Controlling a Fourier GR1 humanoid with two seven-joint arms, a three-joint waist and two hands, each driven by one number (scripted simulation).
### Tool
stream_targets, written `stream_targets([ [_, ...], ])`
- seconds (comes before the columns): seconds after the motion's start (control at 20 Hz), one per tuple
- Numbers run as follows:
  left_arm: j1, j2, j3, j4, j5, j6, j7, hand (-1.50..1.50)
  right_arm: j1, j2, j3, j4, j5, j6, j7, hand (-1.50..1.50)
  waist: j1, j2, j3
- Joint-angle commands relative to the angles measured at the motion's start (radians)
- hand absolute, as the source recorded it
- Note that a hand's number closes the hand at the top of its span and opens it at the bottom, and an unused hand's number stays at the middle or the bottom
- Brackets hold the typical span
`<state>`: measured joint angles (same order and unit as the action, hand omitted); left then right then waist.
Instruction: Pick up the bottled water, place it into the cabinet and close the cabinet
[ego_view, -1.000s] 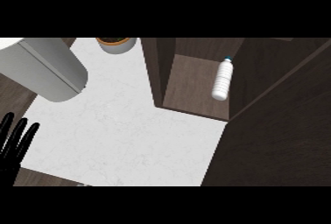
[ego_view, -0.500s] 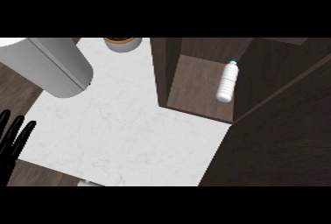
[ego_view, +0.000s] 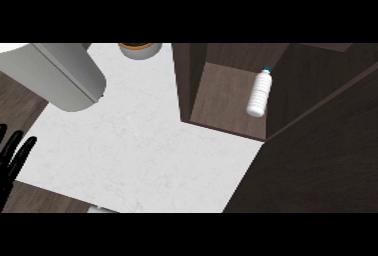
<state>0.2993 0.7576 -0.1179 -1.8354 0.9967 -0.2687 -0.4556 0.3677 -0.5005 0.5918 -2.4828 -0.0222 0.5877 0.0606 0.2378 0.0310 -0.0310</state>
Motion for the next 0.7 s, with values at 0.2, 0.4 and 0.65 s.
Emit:
stream_targets([
  [0.2,-0.007,0.007,0.019,0.006,0.015,-0.007,0.001,-1.50,-0.041,0.087,0.094,0.021,-0.029,-0.042,0.086,1.50,0.001,0.017,0.002],
  [0.4,-0.016,0.016,0.019,0.011,0.015,-0.030,0.004,-1.50,-0.025,0.093,0.128,0.049,-0.091,-0.015,0.071,1.50,0.028,0.040,0.004],
  [0.65,-0.037,0.019,0.030,0.008,0.015,-0.034,0.001,-1.50,-0.025,0.104,0.106,0.079,-0.142,-0.016,0.068,1.50,0.053,0.055,0.007],
])
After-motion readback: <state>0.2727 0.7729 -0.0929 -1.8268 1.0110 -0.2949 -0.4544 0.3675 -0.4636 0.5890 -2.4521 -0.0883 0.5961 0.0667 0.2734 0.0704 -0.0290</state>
